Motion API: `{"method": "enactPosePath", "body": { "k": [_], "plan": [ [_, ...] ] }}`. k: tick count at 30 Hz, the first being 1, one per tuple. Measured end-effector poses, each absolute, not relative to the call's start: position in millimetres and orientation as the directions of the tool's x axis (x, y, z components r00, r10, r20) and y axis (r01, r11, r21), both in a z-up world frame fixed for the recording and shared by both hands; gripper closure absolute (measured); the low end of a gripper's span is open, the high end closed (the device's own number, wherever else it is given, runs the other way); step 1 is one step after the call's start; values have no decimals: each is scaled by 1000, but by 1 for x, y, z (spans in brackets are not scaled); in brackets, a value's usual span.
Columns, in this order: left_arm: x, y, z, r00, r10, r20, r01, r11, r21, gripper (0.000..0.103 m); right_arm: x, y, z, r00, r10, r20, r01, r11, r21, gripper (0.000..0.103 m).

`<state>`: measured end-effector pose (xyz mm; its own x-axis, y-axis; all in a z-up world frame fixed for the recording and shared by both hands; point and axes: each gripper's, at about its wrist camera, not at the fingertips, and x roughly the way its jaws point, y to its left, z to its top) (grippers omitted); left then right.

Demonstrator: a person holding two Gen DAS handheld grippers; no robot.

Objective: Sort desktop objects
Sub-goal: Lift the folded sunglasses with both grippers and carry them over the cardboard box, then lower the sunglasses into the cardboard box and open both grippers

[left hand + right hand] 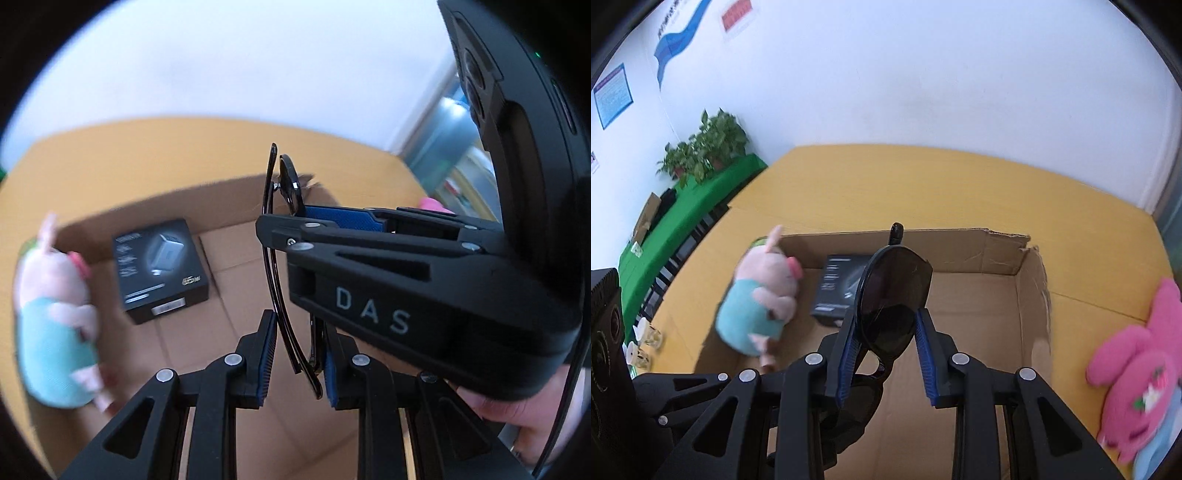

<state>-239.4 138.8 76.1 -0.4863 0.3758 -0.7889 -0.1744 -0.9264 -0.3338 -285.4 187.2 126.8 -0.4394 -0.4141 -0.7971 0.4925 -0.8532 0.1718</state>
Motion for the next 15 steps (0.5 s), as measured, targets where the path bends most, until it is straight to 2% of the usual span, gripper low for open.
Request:
{"method": "enactPosePath", "body": {
  "k": [5,13,15],
  "plan": [
    [-302,150,19,-391,396,-831,-62,-912,-405,81,-355,189,67,-341,-381,-859,503,-846,176,76],
    [-327,155,-47,-306,435,-847,65,-878,-474,80,-393,190,1,-293,-307,-906,507,-853,125,82],
    [-325,154,-48,-326,445,-834,55,-872,-487,72,-396,193,-11,-299,-298,-907,499,-859,117,81]
  ]
}}
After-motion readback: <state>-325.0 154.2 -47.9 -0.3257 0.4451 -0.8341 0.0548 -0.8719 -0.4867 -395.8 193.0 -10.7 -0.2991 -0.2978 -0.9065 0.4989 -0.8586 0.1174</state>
